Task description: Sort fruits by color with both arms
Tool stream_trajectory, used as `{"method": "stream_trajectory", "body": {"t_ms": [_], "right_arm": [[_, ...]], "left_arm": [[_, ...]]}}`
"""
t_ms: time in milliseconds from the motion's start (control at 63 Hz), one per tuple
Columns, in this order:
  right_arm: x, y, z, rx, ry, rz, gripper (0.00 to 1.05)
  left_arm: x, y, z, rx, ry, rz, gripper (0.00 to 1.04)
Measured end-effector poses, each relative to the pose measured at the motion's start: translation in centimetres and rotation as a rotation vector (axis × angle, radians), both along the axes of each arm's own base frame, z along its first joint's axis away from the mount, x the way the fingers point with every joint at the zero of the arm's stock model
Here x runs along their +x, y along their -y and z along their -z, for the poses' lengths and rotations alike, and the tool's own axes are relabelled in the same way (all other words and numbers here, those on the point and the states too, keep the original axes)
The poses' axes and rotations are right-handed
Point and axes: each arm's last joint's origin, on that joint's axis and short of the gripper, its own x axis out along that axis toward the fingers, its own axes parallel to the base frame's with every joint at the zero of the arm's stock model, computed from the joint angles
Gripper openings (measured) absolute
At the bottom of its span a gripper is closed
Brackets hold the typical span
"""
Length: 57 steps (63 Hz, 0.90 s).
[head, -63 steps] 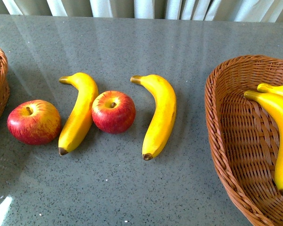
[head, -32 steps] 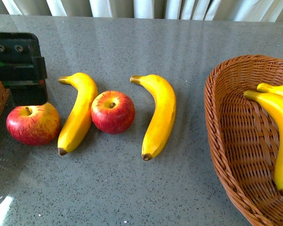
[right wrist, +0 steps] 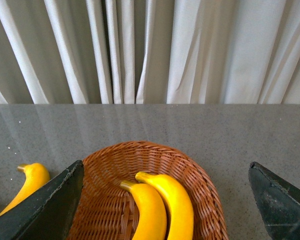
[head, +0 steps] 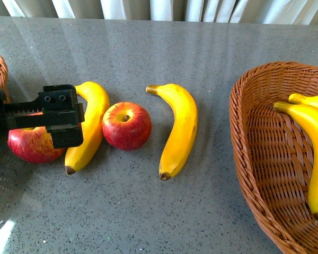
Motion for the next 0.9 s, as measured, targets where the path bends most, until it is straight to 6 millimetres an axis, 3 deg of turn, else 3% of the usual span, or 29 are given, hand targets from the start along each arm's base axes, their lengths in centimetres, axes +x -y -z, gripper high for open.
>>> {"method": "stream_trajectory", "body": {"t_ms": [397, 905], "right_arm": [[0.0, 0.0, 0.0, 0.0, 0.0, 0.0, 0.96], [0.0, 0.0, 0.0, 0.0, 0.0, 0.0, 0.96]], "left_arm": [[0.9, 0.0, 1.7, -0.001, -0.049, -0.016, 0.96], [1.4, -0.2, 1.6, 0.018, -0.039, -0.051, 0.96]]}}
